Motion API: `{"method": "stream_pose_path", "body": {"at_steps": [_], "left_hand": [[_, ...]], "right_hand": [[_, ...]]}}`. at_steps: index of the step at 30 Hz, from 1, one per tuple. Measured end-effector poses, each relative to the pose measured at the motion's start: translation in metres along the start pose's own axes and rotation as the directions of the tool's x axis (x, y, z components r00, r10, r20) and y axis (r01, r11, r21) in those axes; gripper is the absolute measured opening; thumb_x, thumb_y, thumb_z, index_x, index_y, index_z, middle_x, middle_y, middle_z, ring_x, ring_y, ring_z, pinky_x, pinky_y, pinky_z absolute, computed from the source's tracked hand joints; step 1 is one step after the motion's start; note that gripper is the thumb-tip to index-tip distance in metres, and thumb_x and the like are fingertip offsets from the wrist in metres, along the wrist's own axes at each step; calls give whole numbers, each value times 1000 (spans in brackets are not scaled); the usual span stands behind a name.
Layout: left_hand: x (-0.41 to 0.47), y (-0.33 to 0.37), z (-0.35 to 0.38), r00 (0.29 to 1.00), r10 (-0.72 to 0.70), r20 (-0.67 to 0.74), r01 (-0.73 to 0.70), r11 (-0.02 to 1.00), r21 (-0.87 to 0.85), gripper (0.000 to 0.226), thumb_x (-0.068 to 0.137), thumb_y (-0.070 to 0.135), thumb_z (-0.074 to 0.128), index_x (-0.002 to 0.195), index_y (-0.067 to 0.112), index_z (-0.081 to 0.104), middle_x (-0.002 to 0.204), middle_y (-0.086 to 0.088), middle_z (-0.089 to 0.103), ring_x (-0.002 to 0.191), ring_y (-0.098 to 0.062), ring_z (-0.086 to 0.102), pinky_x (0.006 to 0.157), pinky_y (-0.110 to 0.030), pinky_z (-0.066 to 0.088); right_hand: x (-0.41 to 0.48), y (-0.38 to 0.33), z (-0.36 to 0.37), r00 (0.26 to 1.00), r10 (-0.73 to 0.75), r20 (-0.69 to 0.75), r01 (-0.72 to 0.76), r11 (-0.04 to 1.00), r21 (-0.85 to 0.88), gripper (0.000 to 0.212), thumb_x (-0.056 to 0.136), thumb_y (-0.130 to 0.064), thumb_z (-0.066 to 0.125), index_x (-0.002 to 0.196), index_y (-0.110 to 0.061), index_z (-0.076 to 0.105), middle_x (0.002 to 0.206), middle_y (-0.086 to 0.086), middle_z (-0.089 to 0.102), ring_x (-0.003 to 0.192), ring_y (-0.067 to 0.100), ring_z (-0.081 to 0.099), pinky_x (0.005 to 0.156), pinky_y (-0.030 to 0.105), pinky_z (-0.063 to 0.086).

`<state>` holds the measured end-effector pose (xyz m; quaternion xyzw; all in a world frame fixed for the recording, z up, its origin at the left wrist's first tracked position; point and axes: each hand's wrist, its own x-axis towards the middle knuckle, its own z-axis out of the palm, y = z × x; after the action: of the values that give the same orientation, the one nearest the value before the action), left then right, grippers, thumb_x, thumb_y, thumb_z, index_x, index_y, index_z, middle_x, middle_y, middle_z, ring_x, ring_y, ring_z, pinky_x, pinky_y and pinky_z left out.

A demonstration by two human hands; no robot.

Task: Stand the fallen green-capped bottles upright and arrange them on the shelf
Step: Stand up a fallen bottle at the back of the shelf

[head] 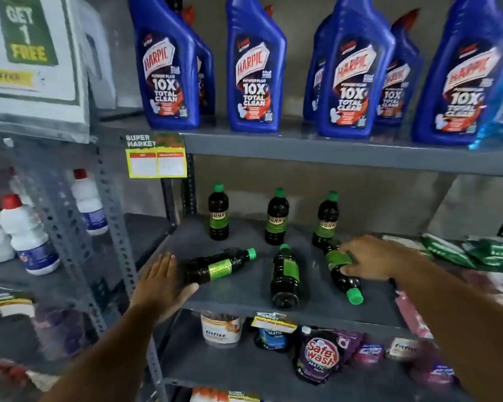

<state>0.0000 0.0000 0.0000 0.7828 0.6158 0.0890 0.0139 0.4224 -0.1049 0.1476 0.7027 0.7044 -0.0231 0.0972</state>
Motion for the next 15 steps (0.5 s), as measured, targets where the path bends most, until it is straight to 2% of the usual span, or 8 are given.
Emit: {"method": "stream_pose_path", "body": {"at_steps": [4,8,11,15], "left_hand": [[24,-15,22,998,-8,64,12,998,-62,122,62,93,8,148,6,-2,159,-12,-1,144,-22,-4,115,-41,12],[39,-25,37,995,84,60,-82,996,-45,124,61,94,11,148,5,10,157,-16,12,144,-27,8,115,-42,15],[43,-28,46,992,114,48,-112,993,-35,119,67,91,16,146,2,19,154,-19,22,142,-29,16,113,-45,20],[44,-32,54,988,143,61,-144,990,11,110,74,85,22,141,-2,32,147,-22,36,137,-34,30,108,-49,30]], "right_hand": [[28,8,21,992,75,99,-83,993,79,43,90,-42,60,130,-29,55,122,10,64,110,28,61,90,34,48],[48,21,44,977,183,107,-195,974,116,42,85,-45,63,119,-20,60,117,9,66,105,28,62,85,32,49],[59,24,62,963,262,68,-270,922,279,44,82,-41,68,116,-14,58,112,13,68,99,29,64,81,32,49],[71,20,81,937,349,28,-322,827,462,60,78,-42,74,124,-14,49,112,15,67,99,31,65,79,32,49]]}}
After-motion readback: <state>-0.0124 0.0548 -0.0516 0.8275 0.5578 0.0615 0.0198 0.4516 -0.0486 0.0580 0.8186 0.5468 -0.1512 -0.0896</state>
